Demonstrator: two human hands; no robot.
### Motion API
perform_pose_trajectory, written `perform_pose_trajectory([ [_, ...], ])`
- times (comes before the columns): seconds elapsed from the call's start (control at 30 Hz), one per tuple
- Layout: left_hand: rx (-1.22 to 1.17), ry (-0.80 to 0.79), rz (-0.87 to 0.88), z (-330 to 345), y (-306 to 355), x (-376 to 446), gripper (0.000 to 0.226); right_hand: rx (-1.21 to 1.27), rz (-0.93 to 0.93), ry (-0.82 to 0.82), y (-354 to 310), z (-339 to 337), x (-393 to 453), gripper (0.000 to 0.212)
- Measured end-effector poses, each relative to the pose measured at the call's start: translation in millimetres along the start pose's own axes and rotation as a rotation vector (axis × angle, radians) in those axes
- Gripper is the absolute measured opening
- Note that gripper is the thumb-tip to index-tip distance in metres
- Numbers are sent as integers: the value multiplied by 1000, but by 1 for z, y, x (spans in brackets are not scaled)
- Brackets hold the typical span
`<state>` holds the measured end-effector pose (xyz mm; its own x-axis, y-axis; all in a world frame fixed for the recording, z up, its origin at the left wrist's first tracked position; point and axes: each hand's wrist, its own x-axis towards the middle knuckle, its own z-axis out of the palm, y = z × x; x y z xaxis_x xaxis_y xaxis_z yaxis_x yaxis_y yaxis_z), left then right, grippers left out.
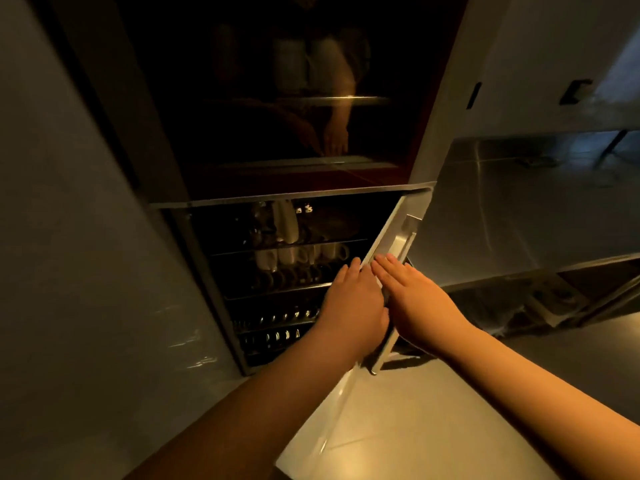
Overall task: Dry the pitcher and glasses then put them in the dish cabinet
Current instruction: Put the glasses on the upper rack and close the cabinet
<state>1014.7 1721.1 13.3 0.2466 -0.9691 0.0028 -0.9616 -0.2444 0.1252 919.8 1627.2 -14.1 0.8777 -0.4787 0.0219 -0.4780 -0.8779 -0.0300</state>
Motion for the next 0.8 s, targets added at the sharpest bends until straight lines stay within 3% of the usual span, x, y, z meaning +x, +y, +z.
perform_pose_trajectory([
  [0.2, 208, -30, -180, 9, -35, 10, 64, 87, -7, 59, -22, 9, 43, 81],
  [0.37, 156, 62, -286, 28, -74, 20, 70, 211, 9, 117, -38, 21, 78, 84],
  [0.5, 98, 133, -272, 40, -101, 27, 69, 167, -17, 130, -42, 44, 103, 89],
  [0.8, 145, 58, -293, 67, -158, 55, 69, -33, -25, 100, -43, 65, 151, 85],
])
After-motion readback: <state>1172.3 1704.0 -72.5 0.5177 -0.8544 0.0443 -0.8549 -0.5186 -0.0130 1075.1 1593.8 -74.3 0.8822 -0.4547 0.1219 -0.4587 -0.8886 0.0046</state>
